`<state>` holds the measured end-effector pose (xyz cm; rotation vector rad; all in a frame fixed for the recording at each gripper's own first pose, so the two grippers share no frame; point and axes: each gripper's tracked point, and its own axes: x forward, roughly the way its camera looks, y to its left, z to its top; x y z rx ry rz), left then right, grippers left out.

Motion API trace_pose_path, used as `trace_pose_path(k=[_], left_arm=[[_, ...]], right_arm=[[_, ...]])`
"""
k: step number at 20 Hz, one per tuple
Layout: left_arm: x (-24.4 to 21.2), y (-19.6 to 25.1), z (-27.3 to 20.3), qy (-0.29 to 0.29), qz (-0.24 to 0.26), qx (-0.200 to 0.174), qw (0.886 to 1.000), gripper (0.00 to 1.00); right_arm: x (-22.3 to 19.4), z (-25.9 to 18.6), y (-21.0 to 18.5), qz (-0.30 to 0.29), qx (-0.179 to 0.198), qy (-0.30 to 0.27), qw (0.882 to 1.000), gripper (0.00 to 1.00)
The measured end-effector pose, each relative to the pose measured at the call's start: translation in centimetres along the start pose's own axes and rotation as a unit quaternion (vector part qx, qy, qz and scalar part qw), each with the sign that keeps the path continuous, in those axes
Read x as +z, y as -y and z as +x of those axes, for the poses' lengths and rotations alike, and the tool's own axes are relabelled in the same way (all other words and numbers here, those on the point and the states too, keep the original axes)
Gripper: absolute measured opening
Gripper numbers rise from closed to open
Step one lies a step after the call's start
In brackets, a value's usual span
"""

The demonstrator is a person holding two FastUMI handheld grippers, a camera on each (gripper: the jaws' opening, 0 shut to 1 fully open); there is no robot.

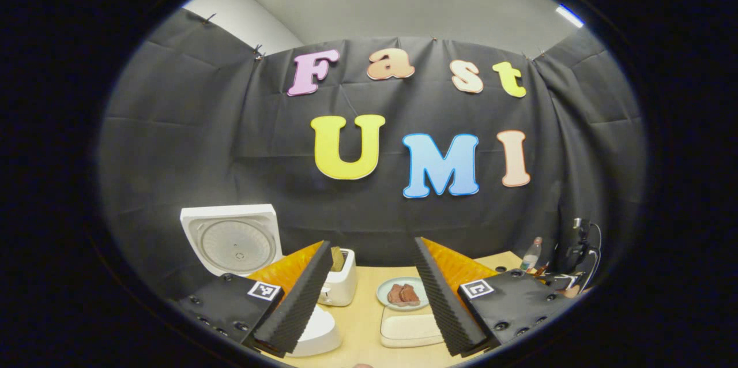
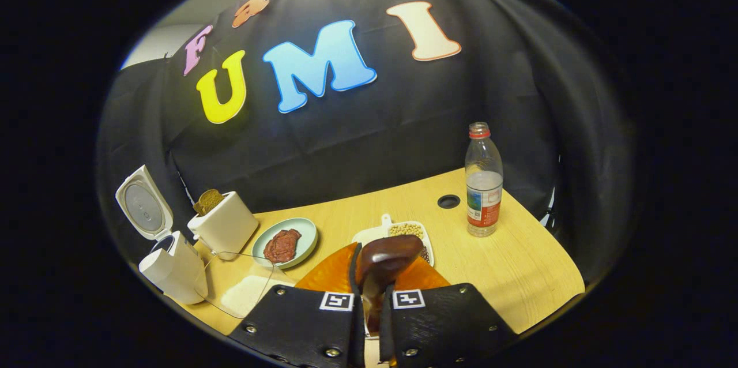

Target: Close the left gripper, press the button to open the rice cooker; take a wooden spoon from the chopstick holder with the right hand, scoop a spoonful of rice and pour it into the rice cooker, then put the wooden spoon back into the chopstick holder.

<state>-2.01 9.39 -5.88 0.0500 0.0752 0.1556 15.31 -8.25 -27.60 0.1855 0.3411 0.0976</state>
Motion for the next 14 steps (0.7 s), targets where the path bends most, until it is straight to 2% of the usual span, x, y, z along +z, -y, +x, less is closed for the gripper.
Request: trace_pose_path(k=[2, 6, 9, 14], left_arm=[[0.0, -0.3, 0.0, 0.002, 0.0, -0.005, 1.0, 0.96], [0.1, -2.2, 0.1, 0.016, 0.022, 0.002, 1.0, 0.99], [0.0, -3.6, -0.1, 0.021, 0.02, 0.005, 1.0, 0.97], [-1.2, -6.6, 0.0, 0.016, 0.001, 0.016, 1.0, 0.96]], right_arm=[[2.2, -1.1, -0.5, 0.002, -0.007, 0.017, 1.0, 0.1], [6.4, -3.7, -3.0, -0.026, -0.012, 0.044, 0.999, 0.1], [8.8, -5.0, -7.9, -0.053, 0.029, 0.061, 0.996, 0.1], [8.1, -4.7, -16.4, -0.07, 0.1, 0.051, 0.991, 0.1]])
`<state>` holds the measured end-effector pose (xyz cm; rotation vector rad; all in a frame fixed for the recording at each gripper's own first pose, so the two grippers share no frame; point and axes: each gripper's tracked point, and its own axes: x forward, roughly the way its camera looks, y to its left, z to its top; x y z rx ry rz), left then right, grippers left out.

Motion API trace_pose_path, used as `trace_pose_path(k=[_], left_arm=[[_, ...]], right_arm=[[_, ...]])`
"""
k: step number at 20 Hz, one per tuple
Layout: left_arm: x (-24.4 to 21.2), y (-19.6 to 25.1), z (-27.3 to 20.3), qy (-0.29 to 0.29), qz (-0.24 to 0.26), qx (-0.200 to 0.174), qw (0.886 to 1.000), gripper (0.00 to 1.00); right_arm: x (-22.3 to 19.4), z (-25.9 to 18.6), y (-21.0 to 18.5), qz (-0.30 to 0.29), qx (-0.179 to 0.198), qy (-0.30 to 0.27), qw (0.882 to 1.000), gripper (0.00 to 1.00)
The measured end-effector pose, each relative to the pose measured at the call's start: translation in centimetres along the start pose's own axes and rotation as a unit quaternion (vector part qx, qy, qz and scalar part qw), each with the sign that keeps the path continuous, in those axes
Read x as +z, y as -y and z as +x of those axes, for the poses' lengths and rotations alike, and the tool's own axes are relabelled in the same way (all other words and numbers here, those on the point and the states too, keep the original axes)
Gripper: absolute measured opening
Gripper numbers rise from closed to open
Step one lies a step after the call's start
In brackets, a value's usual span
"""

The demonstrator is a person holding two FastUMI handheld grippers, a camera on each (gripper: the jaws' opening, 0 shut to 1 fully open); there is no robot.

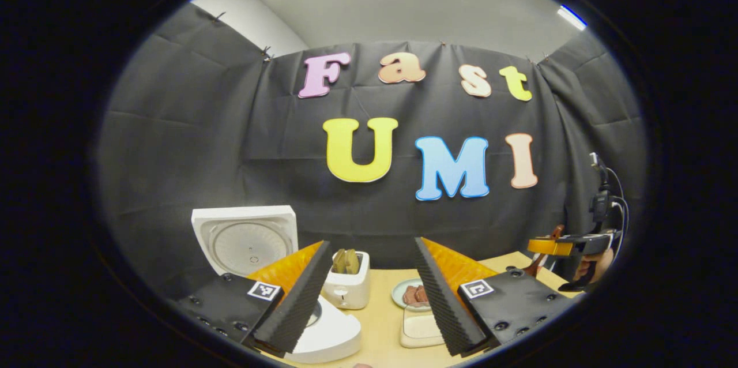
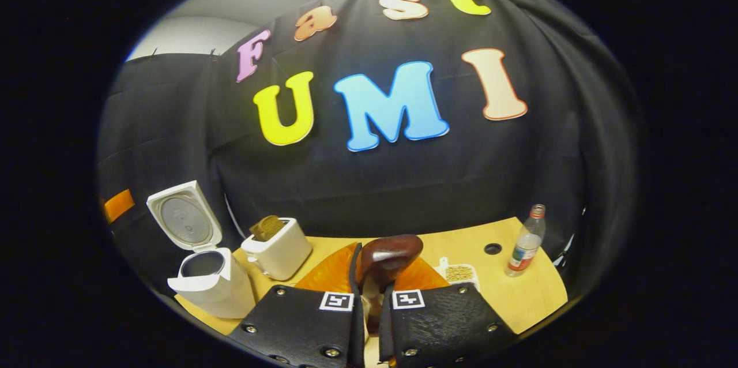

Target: Close the left gripper, press the button to open the rice cooker; take a wooden spoon from the chopstick holder with the right hand, scoop a spoonful of rice and pour it into the rice cooker, then put the wooden spoon back into the chopstick holder.

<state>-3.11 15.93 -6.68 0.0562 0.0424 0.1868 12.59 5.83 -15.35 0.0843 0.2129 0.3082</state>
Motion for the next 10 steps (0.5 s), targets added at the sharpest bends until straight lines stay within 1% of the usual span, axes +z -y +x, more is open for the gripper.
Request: trace_pose_path(k=[2, 4, 7, 10], left_arm=[[-0.8, -1.3, 0.0, -0.006, -0.004, 0.003, 1.0, 0.96], [-1.2, -2.4, -0.2, -0.009, 0.002, 0.007, 1.0, 0.96], [-1.3, -3.9, -0.6, -0.007, 0.016, 0.012, 1.0, 0.96], [-1.5, -4.2, -0.8, -0.003, 0.034, 0.012, 0.999, 0.96]], right_arm=[[-1.0, 1.1, -2.7, -0.007, 0.026, -0.013, 1.0, 0.1], [-2.0, 1.9, -4.4, -0.017, 0.038, -0.025, 0.999, 0.1], [-4.3, 3.9, -6.0, -0.031, 0.046, -0.046, 0.997, 0.1], [-7.7, 5.8, -6.4, -0.044, 0.041, -0.083, 0.995, 0.1]])
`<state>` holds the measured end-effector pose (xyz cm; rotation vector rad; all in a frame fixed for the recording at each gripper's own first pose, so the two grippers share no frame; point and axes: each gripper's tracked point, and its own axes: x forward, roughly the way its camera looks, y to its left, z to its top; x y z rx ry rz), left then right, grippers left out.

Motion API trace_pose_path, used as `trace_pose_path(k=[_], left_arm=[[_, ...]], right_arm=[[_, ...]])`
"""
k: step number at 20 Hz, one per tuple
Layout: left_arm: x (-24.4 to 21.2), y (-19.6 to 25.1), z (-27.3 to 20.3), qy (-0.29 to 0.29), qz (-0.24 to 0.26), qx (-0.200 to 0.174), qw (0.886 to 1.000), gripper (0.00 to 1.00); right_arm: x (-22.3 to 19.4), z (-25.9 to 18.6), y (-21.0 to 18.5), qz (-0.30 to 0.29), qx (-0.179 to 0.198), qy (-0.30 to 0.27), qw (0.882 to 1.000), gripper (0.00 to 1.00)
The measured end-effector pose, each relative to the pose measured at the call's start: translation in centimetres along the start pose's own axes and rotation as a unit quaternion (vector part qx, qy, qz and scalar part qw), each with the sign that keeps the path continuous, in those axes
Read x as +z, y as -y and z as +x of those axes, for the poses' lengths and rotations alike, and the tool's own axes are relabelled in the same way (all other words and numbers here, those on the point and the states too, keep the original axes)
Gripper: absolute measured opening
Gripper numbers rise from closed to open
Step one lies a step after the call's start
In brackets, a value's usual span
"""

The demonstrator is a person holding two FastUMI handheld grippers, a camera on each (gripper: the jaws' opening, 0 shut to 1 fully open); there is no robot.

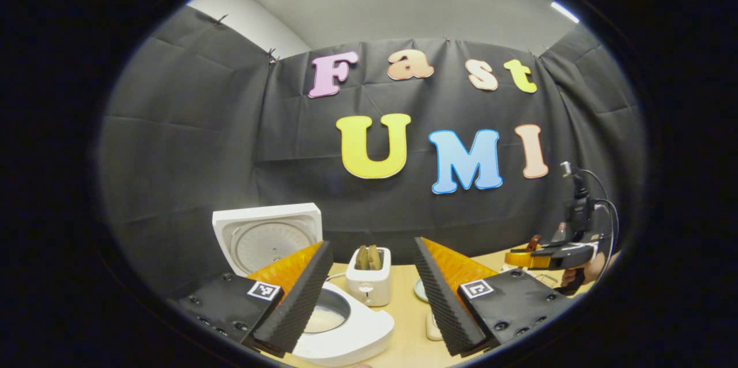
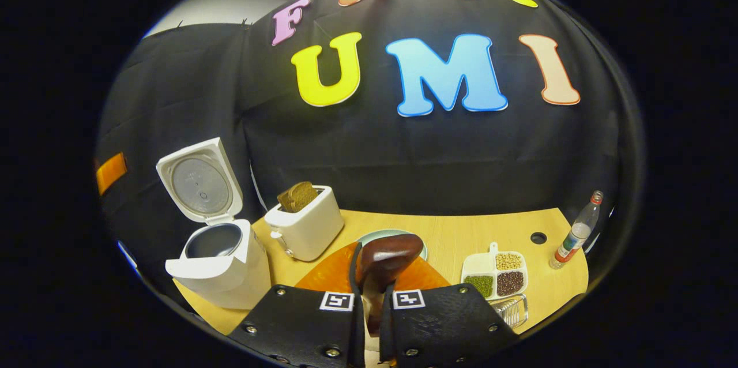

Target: Close the left gripper, press the button to open the rice cooker; take a wooden spoon from the chopstick holder with the right hand, scoop a spoonful of rice and pour it into the rice cooker, then put the wooden spoon back into the chopstick holder.

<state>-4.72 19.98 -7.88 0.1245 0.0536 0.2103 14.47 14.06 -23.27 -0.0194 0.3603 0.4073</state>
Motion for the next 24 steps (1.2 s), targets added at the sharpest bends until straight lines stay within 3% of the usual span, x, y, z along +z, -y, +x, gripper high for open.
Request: trace_pose_path(k=[5, 8, 11, 17, 19, 24], left_arm=[[-0.4, -0.6, -0.6, -0.001, -0.005, -0.001, 1.0, 0.99], [-0.9, -1.4, -0.8, -0.006, -0.001, 0.004, 1.0, 0.96], [-1.7, -2.3, -0.9, -0.016, -0.001, 0.012, 1.0, 0.99], [-2.9, -3.5, -1.6, -0.033, -0.001, 0.023, 0.999, 0.96], [-3.1, -3.5, -1.7, -0.038, 0.003, 0.024, 0.999, 0.98], [-3.3, -3.3, -1.7, -0.041, 0.021, 0.026, 0.999, 0.99]], right_arm=[[-4.3, 2.9, 0.2, -0.023, -0.014, -0.045, 0.999, 0.1], [-6.8, 4.3, 0.6, -0.06, -0.023, -0.068, 0.996, 0.1], [-8.4, 5.0, -0.6, -0.064, -0.011, -0.077, 0.995, 0.1], [-9.5, 6.0, -3.7, 0.088, 0.024, -0.081, 0.993, 0.1], [-9.4, 6.1, -4.4, 0.152, 0.038, -0.08, 0.984, 0.1], [-9.4, 6.6, -2.8, 0.299, 0.036, -0.064, 0.951, 0.1]])
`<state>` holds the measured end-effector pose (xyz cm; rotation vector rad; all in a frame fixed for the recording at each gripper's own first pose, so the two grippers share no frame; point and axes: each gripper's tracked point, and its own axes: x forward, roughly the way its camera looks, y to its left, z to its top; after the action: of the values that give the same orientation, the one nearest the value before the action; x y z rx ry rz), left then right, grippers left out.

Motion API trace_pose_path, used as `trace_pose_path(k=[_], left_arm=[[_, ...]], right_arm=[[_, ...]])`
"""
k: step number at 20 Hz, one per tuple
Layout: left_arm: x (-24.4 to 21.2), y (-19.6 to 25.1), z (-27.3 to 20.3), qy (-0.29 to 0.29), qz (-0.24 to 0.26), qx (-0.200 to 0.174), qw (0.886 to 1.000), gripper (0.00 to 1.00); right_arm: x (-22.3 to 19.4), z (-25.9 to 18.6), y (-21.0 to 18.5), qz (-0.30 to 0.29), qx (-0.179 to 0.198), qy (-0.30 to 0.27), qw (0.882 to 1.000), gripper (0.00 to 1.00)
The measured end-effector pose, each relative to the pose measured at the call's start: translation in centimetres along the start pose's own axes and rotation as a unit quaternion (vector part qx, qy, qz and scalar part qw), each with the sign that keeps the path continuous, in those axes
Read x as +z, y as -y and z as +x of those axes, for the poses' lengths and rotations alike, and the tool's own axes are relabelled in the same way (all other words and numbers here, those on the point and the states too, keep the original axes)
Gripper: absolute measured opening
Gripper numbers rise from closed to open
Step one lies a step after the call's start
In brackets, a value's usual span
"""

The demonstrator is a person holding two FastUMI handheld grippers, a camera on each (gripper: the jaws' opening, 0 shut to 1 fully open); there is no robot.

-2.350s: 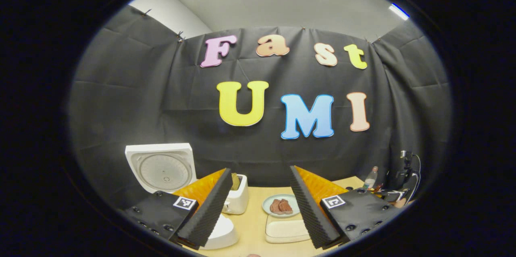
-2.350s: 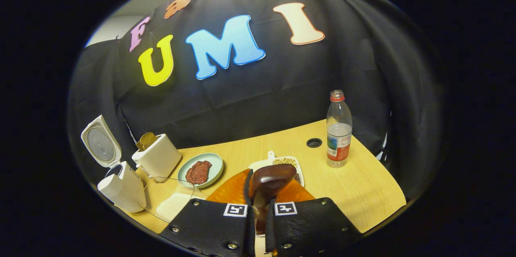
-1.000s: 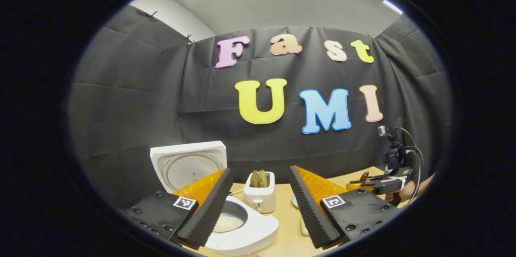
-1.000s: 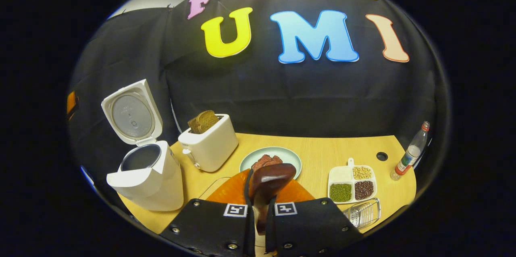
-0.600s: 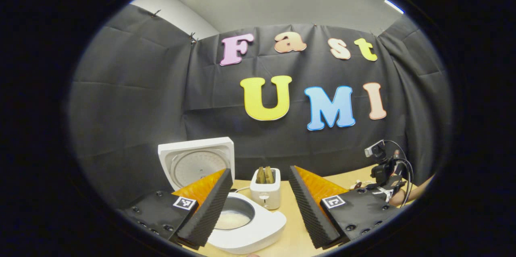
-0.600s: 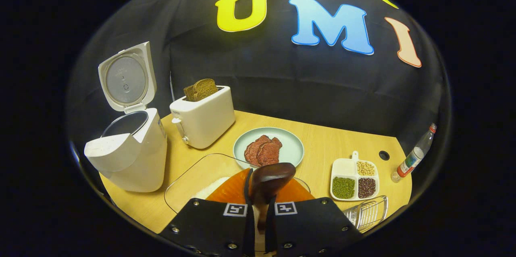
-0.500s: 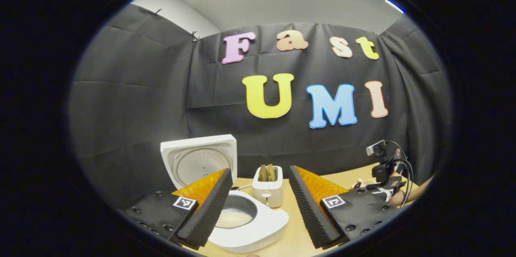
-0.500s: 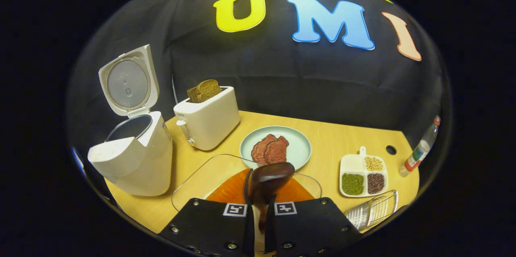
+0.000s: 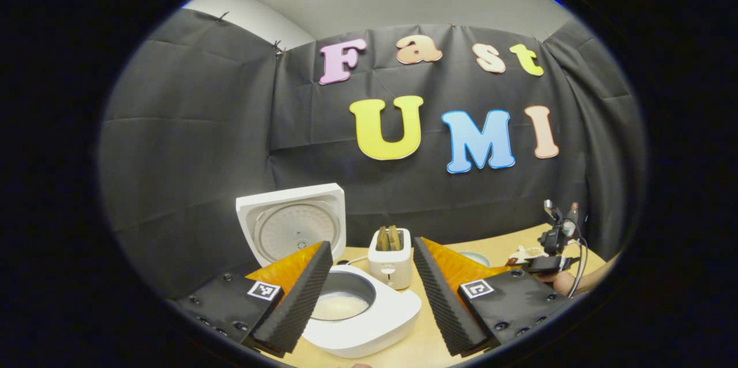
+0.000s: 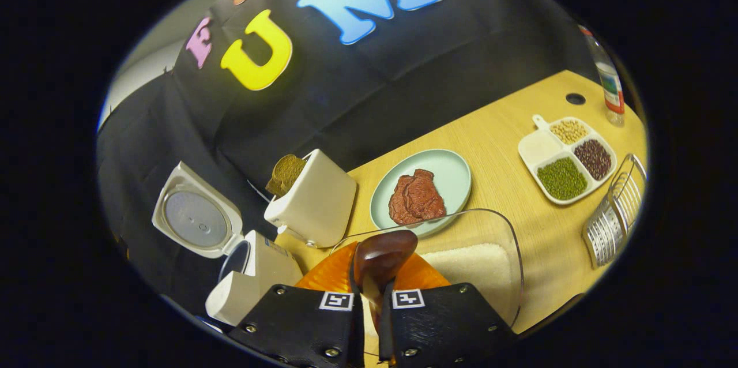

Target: Close the left gripper, press the button to open the rice cooker; take a wooden spoon from the chopstick holder with the right hand, scoop a spoonful of rice and pour it into the rice cooker, then put the wooden spoon back into the chopstick holder.

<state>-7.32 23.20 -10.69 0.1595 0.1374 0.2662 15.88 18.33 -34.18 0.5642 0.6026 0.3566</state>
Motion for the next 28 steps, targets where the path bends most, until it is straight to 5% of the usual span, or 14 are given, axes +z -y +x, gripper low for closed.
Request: trace_pose_path(k=[7, 12, 28], left_arm=[[0.7, 0.9, 0.4, 0.01, -0.013, -0.004, 1.0, 0.96], [1.1, 2.2, 0.6, 0.017, -0.014, -0.019, 1.0, 0.98], [1.0, -1.1, -0.3, 0.023, -0.017, -0.025, 0.999, 0.99]], right_arm=[[6.5, -4.2, -0.3, 0.078, 0.032, 0.08, 0.993, 0.1], [10.5, -6.7, -1.6, 0.154, 0.069, 0.122, 0.978, 0.1], [12.4, -7.6, -13.0, 0.212, 0.18, 0.114, 0.954, 0.1]])
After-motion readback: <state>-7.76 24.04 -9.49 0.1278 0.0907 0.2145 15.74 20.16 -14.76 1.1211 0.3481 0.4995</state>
